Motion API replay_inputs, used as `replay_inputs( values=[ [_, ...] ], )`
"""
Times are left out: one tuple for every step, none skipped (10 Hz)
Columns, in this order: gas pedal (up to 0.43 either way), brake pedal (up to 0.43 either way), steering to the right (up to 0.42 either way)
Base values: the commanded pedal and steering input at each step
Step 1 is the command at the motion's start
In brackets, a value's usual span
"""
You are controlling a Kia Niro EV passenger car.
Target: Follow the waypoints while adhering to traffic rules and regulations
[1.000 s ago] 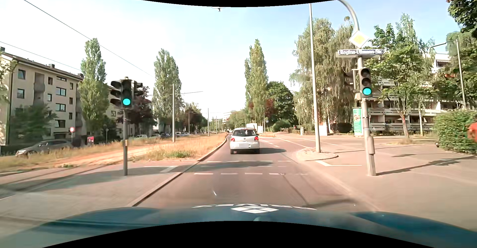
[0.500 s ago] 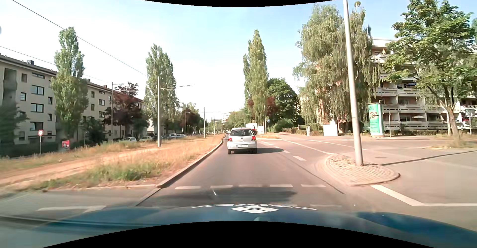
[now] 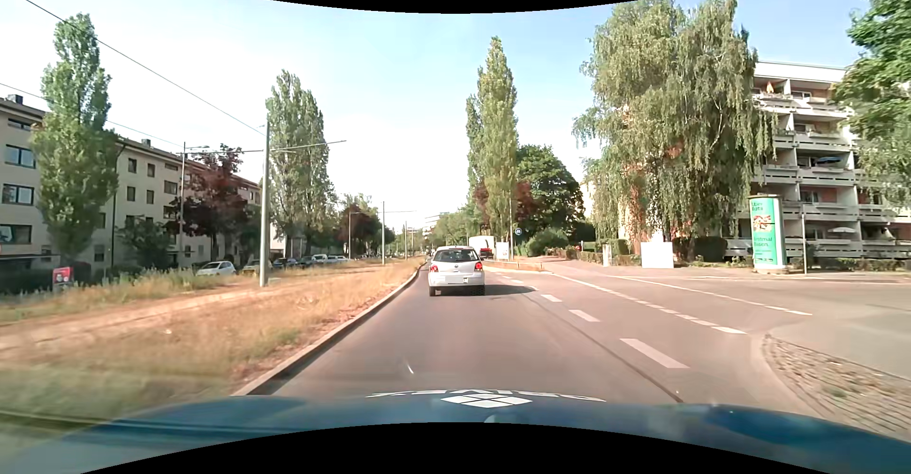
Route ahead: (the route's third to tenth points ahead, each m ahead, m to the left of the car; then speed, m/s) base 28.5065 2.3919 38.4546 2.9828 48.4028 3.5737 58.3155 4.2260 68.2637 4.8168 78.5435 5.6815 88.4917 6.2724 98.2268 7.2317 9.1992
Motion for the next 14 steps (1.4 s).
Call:
replay_inputs(
  values=[
    [0.209, 0.0, -0.013],
    [0.209, 0.0, -0.013],
    [0.209, 0.0, -0.014],
    [0.209, 0.0, -0.014],
    [0.209, 0.0, -0.014],
    [0.209, 0.0, -0.014],
    [0.209, 0.0, -0.015],
    [0.209, 0.0, -0.016],
    [0.209, 0.0, -0.018],
    [0.209, 0.0, -0.02],
    [0.197, 0.0, -0.021],
    [0.169, 0.0, -0.023],
    [0.157, 0.0, -0.024],
    [0.157, 0.0, -0.024]
  ],
)
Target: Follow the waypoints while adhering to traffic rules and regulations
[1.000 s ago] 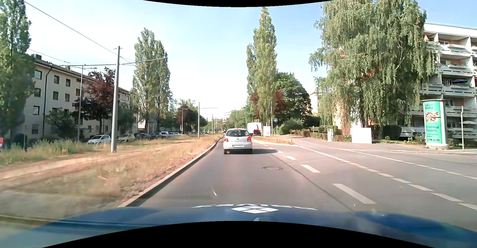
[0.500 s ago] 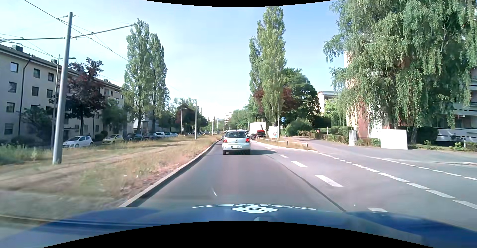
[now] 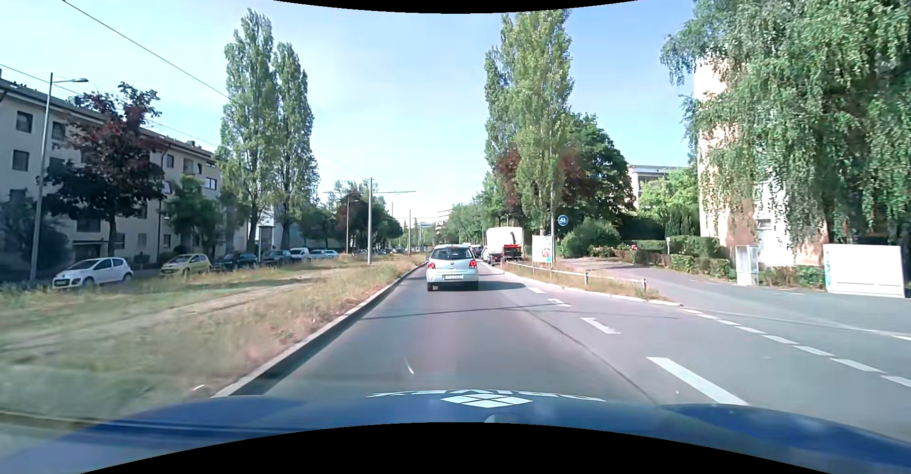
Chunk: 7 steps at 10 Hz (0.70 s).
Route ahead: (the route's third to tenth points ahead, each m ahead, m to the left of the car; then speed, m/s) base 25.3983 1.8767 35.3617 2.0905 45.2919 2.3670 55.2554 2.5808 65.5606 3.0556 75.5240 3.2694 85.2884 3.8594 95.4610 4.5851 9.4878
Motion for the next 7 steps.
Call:
replay_inputs(
  values=[
    [0.157, 0.0, -0.024],
    [0.157, 0.0, -0.024],
    [0.157, 0.0, -0.024],
    [0.157, 0.0, -0.024],
    [0.157, 0.0, -0.024],
    [0.157, 0.0, -0.024],
    [0.157, 0.0, -0.023]
  ],
)
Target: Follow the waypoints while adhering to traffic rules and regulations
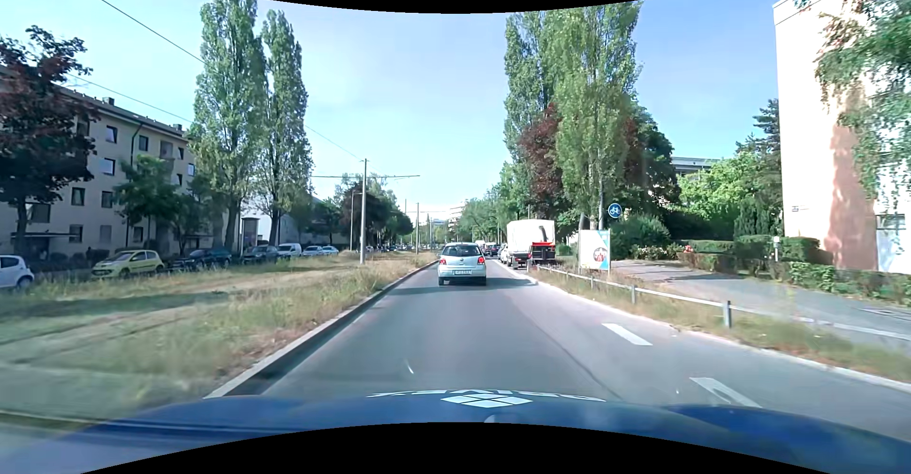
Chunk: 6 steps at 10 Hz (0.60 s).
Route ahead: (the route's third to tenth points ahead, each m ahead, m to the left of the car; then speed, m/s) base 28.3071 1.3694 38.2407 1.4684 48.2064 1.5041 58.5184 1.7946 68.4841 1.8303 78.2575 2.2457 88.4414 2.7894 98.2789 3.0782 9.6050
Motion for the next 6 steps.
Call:
replay_inputs(
  values=[
    [0.157, 0.0, -0.023],
    [0.169, 0.0, -0.021],
    [0.169, 0.0, -0.018],
    [0.169, 0.0, -0.014],
    [0.169, 0.0, -0.011],
    [0.169, 0.0, -0.009]
  ],
)
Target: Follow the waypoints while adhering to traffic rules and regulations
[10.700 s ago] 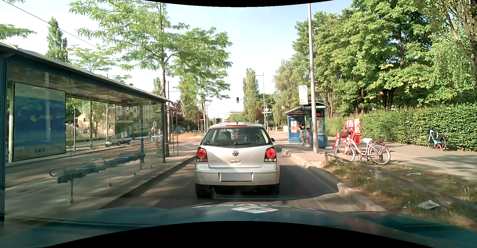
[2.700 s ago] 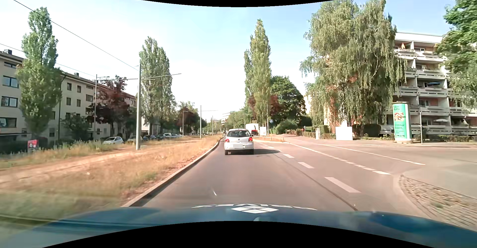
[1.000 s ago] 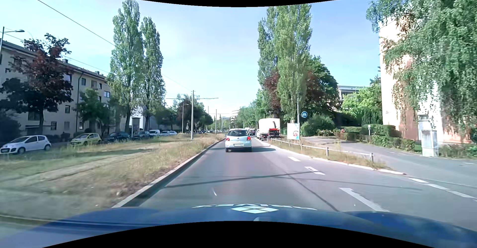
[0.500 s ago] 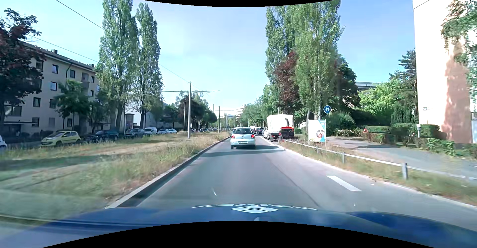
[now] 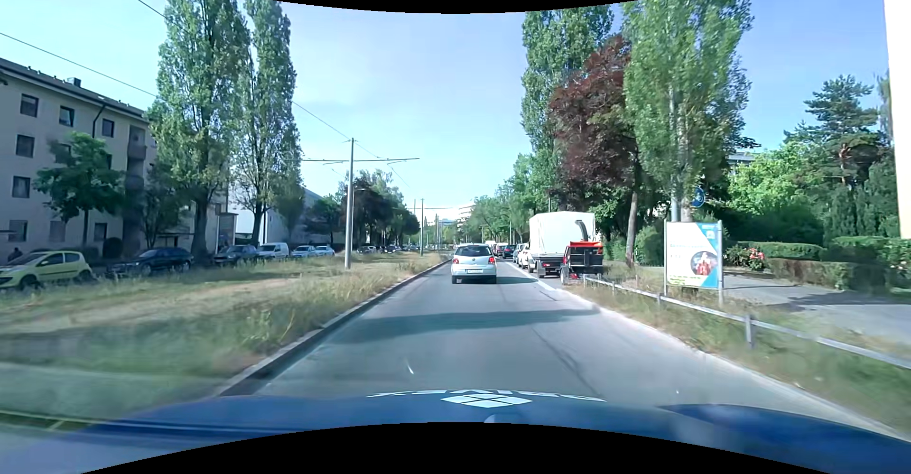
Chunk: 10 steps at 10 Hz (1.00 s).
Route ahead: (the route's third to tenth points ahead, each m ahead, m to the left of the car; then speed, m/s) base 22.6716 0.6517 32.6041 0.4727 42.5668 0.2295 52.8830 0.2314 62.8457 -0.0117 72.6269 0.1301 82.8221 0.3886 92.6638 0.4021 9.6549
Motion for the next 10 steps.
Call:
replay_inputs(
  values=[
    [0.169, 0.0, -0.006],
    [0.169, 0.0, -0.006],
    [0.169, 0.0, -0.006],
    [0.169, 0.0, -0.006],
    [0.177, 0.0, -0.001],
    [0.197, 0.0, 0.003],
    [0.197, 0.0, 0.005],
    [0.197, 0.0, 0.005],
    [0.197, 0.0, 0.005],
    [0.197, 0.0, 0.005]
  ],
)
